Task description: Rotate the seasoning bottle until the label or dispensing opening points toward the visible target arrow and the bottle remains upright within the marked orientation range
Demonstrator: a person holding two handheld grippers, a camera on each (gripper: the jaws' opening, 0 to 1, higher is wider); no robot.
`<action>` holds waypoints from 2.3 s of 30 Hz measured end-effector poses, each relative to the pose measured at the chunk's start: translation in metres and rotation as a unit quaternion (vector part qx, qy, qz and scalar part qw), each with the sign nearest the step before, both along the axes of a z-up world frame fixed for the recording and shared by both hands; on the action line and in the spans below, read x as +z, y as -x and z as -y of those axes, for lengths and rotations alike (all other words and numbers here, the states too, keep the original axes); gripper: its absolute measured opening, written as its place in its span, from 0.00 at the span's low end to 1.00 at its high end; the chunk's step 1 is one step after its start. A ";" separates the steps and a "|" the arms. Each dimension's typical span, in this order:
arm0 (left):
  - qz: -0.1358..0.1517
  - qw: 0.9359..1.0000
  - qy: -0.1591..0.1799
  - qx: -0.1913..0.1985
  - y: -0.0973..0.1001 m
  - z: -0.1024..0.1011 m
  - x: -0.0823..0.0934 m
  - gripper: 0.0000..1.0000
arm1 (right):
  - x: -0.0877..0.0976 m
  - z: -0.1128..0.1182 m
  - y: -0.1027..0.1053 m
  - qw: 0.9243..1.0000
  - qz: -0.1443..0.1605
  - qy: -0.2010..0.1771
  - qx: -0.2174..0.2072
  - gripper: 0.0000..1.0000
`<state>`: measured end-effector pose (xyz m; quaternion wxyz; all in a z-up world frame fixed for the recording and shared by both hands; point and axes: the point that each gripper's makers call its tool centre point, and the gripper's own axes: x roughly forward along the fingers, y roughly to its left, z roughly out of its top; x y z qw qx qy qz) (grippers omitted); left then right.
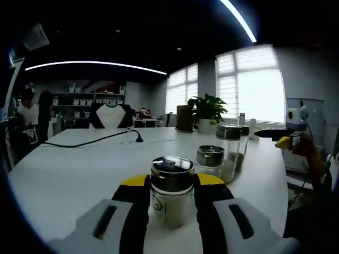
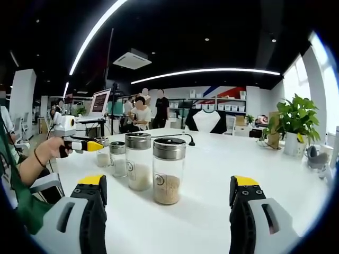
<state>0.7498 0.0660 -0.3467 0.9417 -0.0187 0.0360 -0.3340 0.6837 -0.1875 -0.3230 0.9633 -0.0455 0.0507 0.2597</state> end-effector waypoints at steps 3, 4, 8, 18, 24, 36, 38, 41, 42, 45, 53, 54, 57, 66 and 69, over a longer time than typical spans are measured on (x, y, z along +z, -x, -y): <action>0.000 1.000 0.003 0.010 0.002 0.001 0.001 0.34 | 0.000 0.000 0.000 1.000 -0.001 0.000 0.000 0.99; 0.001 1.000 0.003 0.012 0.002 0.002 0.001 0.34 | 0.000 0.000 0.000 1.000 -0.001 0.000 0.000 0.99; -0.001 1.000 0.007 0.022 0.002 0.000 0.001 0.34 | 0.000 0.000 0.000 1.000 0.000 -0.001 -0.001 0.99; 0.000 0.998 0.013 0.065 -0.002 -0.004 0.001 0.34 | 0.001 -0.001 0.001 1.000 0.002 0.000 0.002 0.99; 0.004 0.996 0.017 0.089 0.001 -0.003 0.001 0.34 | 0.002 -0.001 0.001 1.000 0.005 0.001 0.002 0.99; 0.009 0.992 0.024 0.120 -0.001 -0.003 0.002 0.34 | 0.000 -0.001 0.001 1.000 0.002 0.004 0.002 0.99; 0.010 0.992 0.025 0.122 -0.001 -0.003 0.002 0.34 | 0.001 0.000 0.001 1.000 0.002 0.003 0.001 0.99; 0.013 0.992 0.025 0.123 -0.002 -0.003 0.002 0.34 | 0.001 0.000 0.001 1.000 0.003 0.003 0.001 0.99; 0.015 0.992 0.023 0.122 -0.002 -0.003 0.002 0.35 | 0.001 0.000 0.001 1.000 0.003 0.003 0.001 0.99; 0.022 0.992 0.008 0.121 -0.001 -0.003 0.001 0.35 | 0.000 0.000 0.000 1.000 0.001 0.003 0.002 0.99; 0.038 0.993 0.013 0.109 0.007 -0.014 0.012 0.51 | -0.001 0.001 0.000 1.000 0.000 0.003 0.000 0.99; 0.040 0.996 0.013 0.085 0.011 -0.009 0.014 0.51 | -0.001 0.000 0.000 1.000 0.000 0.004 0.001 0.99; 0.052 0.998 0.021 0.031 0.017 -0.004 0.022 0.51 | -0.001 0.000 0.000 1.000 -0.001 0.004 0.001 0.99; 0.076 0.993 0.005 -0.089 0.015 -0.009 0.040 0.55 | 0.000 0.000 0.000 1.000 -0.001 0.006 0.001 0.99; 0.067 0.989 0.027 -0.126 0.013 -0.011 0.045 0.62 | 0.001 -0.001 0.000 1.000 0.000 0.005 0.002 0.99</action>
